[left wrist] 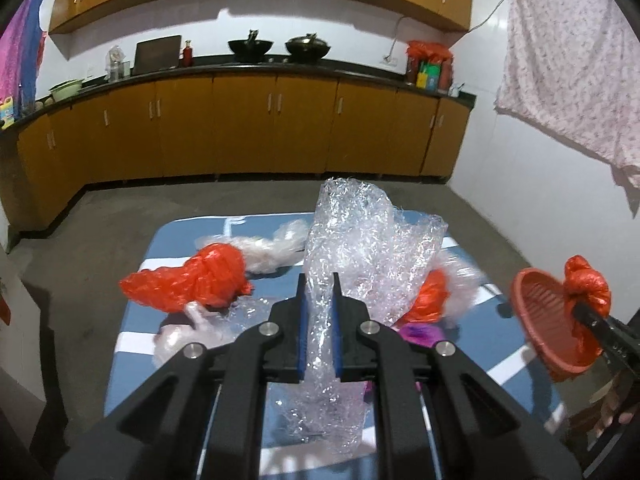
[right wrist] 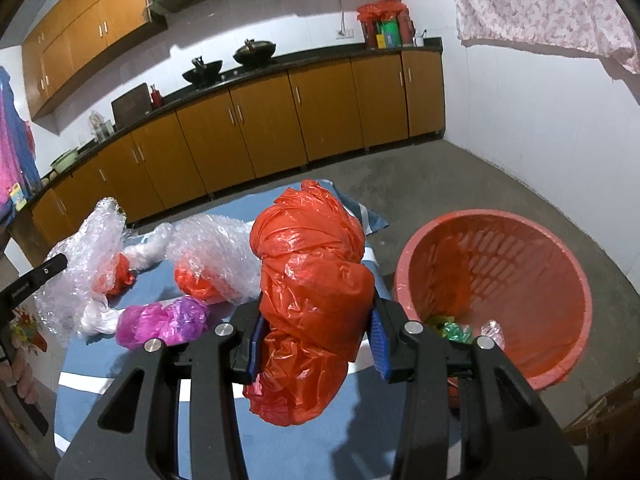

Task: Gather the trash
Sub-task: 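Carry the orange bag and bubble wrap toward the orange basket with both tools, then open both tools over the orange basket to drop the bags, then move both tools back over the mat toward the pink and white bags, then grasp the white plastic bag with the left tool while the right tool grasps the pink bag, then carry both bags over the orange basket and open both tools to drop them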

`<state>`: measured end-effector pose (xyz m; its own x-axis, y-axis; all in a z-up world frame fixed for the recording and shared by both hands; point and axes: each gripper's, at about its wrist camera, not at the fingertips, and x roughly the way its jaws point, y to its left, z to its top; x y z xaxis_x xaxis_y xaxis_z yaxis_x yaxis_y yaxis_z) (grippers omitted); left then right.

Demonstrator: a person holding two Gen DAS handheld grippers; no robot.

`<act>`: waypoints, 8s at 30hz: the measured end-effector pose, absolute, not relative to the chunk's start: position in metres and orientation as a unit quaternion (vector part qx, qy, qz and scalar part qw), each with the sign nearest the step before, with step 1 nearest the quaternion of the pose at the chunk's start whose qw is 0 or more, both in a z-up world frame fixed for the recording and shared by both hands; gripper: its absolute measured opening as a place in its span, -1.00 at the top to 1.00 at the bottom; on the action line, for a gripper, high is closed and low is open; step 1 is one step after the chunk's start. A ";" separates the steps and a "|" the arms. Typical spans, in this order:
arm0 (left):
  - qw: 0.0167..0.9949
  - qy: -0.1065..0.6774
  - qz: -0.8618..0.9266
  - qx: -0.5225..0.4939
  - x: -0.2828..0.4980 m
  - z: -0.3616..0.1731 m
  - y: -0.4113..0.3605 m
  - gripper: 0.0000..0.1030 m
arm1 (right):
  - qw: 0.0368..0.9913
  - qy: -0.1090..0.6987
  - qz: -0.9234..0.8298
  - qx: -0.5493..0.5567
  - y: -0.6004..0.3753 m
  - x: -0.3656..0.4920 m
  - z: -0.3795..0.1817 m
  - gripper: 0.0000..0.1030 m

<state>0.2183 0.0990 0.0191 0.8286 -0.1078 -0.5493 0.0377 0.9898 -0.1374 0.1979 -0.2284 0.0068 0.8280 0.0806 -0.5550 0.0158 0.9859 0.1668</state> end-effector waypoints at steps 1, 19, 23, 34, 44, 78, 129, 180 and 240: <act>0.955 0.288 -0.043 -0.062 0.217 0.022 0.094 0.80 | 0.954 0.290 0.015 0.079 -0.229 0.195 0.009 0.18; 0.947 0.269 -0.163 -0.061 0.205 0.046 -0.028 0.80 | 0.959 0.264 -0.060 0.079 -0.288 0.160 0.022 0.18; 0.942 0.274 -0.183 -0.058 0.208 0.044 -0.053 0.80 | 0.958 0.264 -0.077 0.082 -0.303 0.154 0.019 0.18; 0.930 0.283 -0.231 -0.045 0.217 0.032 -0.119 0.80 | 0.951 0.268 -0.115 0.099 -0.343 0.153 0.008 0.18; 0.917 0.301 -0.259 -0.045 0.238 0.012 -0.169 0.80 | 0.946 0.274 -0.135 0.113 -0.367 0.160 -0.005 0.18; 0.892 0.358 -0.266 -0.069 0.294 -0.043 -0.218 0.04 | 0.943 0.247 -0.154 0.161 -0.408 0.190 -0.021 -0.41; 0.939 0.298 0.158 -0.063 0.145 -0.065 0.202 -0.92 | 0.950 0.304 0.073 0.004 -0.048 0.227 -0.048 -0.72; 0.922 0.381 0.022 -0.068 0.253 -0.101 0.194 0.28 | 0.932 0.351 0.085 0.033 -0.088 0.222 -0.064 0.25; 0.943 0.289 -0.165 -0.011 0.189 0.002 -0.051 0.42 | 0.962 0.244 -0.119 0.025 -0.280 0.141 0.000 0.25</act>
<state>0.1888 -0.0511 0.0016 0.7788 -0.3174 -0.5410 0.3042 0.9454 -0.1168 0.1413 -0.2801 0.0002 0.8522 -0.2167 -0.4762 0.2411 0.9705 -0.0103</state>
